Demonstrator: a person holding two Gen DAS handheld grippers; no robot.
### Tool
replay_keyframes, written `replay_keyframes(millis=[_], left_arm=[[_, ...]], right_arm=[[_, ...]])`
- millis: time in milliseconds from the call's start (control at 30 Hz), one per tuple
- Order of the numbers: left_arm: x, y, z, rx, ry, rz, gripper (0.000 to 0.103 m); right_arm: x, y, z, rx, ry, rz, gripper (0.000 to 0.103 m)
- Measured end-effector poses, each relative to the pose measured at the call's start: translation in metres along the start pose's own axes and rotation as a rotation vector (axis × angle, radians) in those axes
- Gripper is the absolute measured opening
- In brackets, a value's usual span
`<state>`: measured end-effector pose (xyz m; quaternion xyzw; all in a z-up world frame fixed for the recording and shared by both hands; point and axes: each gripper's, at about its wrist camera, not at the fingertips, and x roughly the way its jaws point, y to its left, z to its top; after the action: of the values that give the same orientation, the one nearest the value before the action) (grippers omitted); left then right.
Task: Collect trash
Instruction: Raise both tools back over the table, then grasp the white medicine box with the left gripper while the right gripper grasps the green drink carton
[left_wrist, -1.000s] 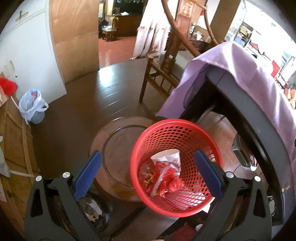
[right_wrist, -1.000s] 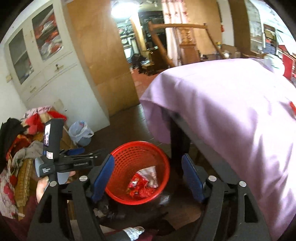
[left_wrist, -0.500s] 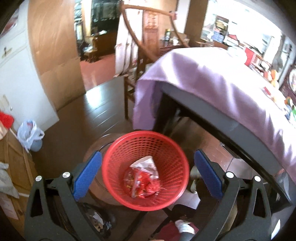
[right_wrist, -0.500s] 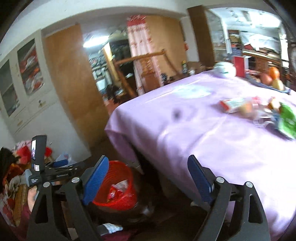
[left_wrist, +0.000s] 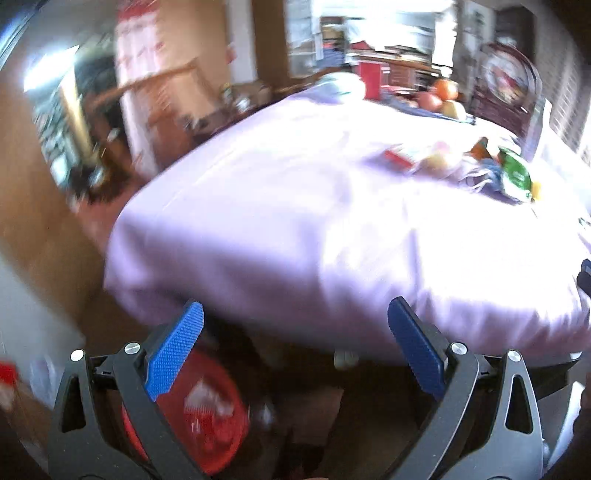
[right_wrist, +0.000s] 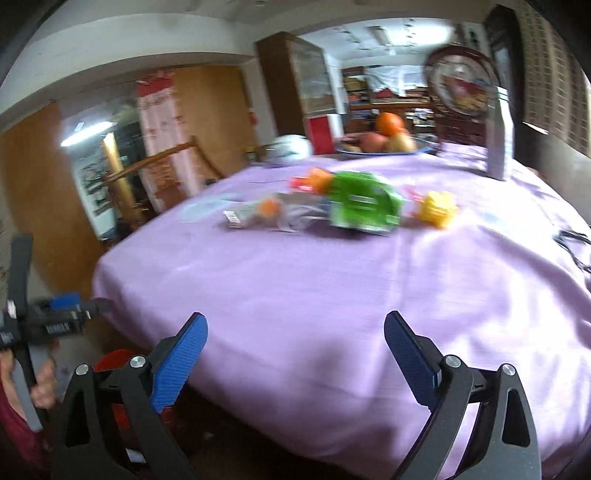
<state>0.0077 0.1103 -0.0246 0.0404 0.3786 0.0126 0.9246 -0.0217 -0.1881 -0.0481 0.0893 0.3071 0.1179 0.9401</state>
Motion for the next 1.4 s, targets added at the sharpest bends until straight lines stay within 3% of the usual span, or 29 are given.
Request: replay_keyframes(millis=[133, 233, 433, 533, 633, 700, 733, 767, 833, 933, 967, 1033, 1133, 1167, 1233, 1300, 1333, 1367, 1400], left_arm=[[0.026, -0.045, 0.042, 0.132, -0.025, -0.036, 0.096], [0.057, -0.074, 0.08, 0.198, -0.033, -0.008, 0.096], [0.118, -0.106, 0.128, 0.272, 0.056, -0.014, 0.096], [0.151, -0.121, 0.145, 0.334, 0.092, 0.025, 0.096], [0.171, -0.13, 0.154, 0.353, 0.114, 0.013, 0.095], [0.174, -0.132, 0.152, 0.346, 0.131, -0.027, 0.078], [0.172, -0.134, 0.149, 0.335, 0.137, -0.059, 0.062], [0.167, -0.136, 0.147, 0.325, 0.138, -0.099, 0.054], [0.155, -0.142, 0.137, 0.333, 0.147, -0.178, 0.047], [0.138, -0.144, 0.122, 0.335, 0.178, -0.295, 0.047], [0.134, -0.144, 0.118, 0.343, 0.178, -0.298, 0.049], [0.131, -0.142, 0.113, 0.345, 0.171, -0.252, 0.051], [0.135, -0.14, 0.118, 0.322, 0.143, -0.179, 0.073], [0.141, -0.14, 0.124, 0.299, 0.137, -0.169, 0.076], [0.152, -0.142, 0.133, 0.265, 0.157, -0.194, 0.076], [0.161, -0.148, 0.14, 0.253, 0.172, -0.172, 0.076], [0.162, -0.146, 0.14, 0.24, 0.179, -0.161, 0.072], [0.164, -0.141, 0.142, 0.204, 0.182, -0.18, 0.056], [0.163, -0.136, 0.141, 0.188, 0.182, -0.191, 0.049]], right_arm=[[0.01, -0.027, -0.003, 0.039, 0.023, -0.037, 0.095], [0.015, -0.039, -0.002, 0.047, 0.027, -0.05, 0.095], [0.017, -0.035, -0.002, 0.03, 0.025, -0.038, 0.097], [0.02, -0.034, -0.002, 0.004, 0.028, -0.042, 0.098], [0.022, -0.033, -0.003, -0.023, 0.033, -0.048, 0.098], [0.022, -0.031, -0.004, -0.038, 0.036, -0.053, 0.098], [0.022, -0.031, -0.004, -0.046, 0.035, -0.056, 0.098], [0.023, -0.031, -0.005, -0.048, 0.034, -0.058, 0.098], [0.022, -0.03, -0.006, -0.053, 0.031, -0.065, 0.098], [0.022, -0.028, -0.007, -0.064, 0.028, -0.076, 0.098], [0.022, -0.027, -0.008, -0.068, 0.026, -0.078, 0.098], [0.022, -0.025, -0.009, -0.076, 0.022, -0.084, 0.098], [0.022, -0.024, -0.009, -0.075, 0.018, -0.097, 0.098], [0.023, -0.023, -0.009, -0.077, 0.019, -0.102, 0.098], [0.022, -0.023, -0.008, -0.077, 0.022, -0.103, 0.098], [0.023, -0.024, -0.007, -0.07, 0.028, -0.097, 0.098], [0.023, -0.024, -0.006, -0.064, 0.032, -0.094, 0.098], [0.023, -0.025, -0.006, -0.06, 0.035, -0.091, 0.098], [0.023, -0.026, -0.005, -0.057, 0.04, -0.087, 0.098]])
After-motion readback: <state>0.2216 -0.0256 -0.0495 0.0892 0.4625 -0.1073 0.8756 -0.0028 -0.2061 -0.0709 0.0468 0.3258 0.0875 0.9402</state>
